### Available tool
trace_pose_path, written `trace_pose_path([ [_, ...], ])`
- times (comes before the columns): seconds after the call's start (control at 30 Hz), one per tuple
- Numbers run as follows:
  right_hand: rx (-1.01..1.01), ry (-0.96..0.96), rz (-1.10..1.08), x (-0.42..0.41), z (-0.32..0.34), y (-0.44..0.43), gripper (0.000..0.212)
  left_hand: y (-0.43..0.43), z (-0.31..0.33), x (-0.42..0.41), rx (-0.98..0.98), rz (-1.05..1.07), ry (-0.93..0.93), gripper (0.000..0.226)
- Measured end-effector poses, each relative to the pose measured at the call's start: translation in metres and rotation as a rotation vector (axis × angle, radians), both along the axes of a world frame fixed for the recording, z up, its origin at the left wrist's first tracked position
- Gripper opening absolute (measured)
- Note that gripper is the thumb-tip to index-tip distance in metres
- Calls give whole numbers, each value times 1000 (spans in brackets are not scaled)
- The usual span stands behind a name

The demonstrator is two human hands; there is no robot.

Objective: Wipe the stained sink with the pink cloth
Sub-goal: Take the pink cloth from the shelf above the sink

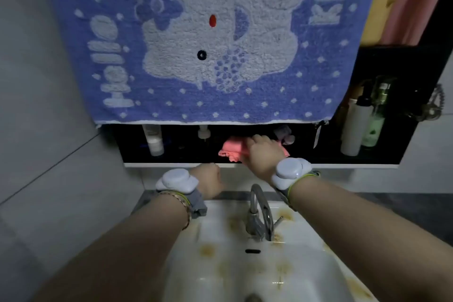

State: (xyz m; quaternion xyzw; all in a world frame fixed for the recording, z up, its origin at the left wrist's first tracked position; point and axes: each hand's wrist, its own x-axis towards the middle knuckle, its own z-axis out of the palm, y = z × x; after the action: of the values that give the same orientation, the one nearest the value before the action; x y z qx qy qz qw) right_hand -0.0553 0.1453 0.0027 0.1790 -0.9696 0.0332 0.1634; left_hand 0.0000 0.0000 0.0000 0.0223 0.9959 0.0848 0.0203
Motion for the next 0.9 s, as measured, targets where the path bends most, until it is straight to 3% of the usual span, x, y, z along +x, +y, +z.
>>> trace_pose_path([
  [0.17,20,-64,-88,-13,3,5,28,-27,-11,-8,-20,56,13,23],
  [0.27,45,55,-76,-8,5,2,25,-37,-14,-11,112,85,99,18],
  [0.33,-55,165,-42,1,9,-3,22,-41,-14,-12,379,118,270,25],
  [0.4,-232,187,49,17,11,-13,22,-39,-13,-12,754,52,370,49],
  [0.5,-301,16,230,39,1,-29,21,-42,-23,-2,1081,-51,214,68],
  [0.6,-344,-211,296,51,-34,-44,22,-55,-62,15,1300,-2,-164,43],
  [0.73,-445,-347,172,56,-97,-49,26,-62,-123,33,1345,186,-407,27],
  [0.8,-521,-417,79,59,-133,-53,22,-60,-148,35,1266,277,-357,33],
  [0.9,-776,-452,-162,60,-183,-64,24,-51,-174,34,1149,247,-298,49],
])
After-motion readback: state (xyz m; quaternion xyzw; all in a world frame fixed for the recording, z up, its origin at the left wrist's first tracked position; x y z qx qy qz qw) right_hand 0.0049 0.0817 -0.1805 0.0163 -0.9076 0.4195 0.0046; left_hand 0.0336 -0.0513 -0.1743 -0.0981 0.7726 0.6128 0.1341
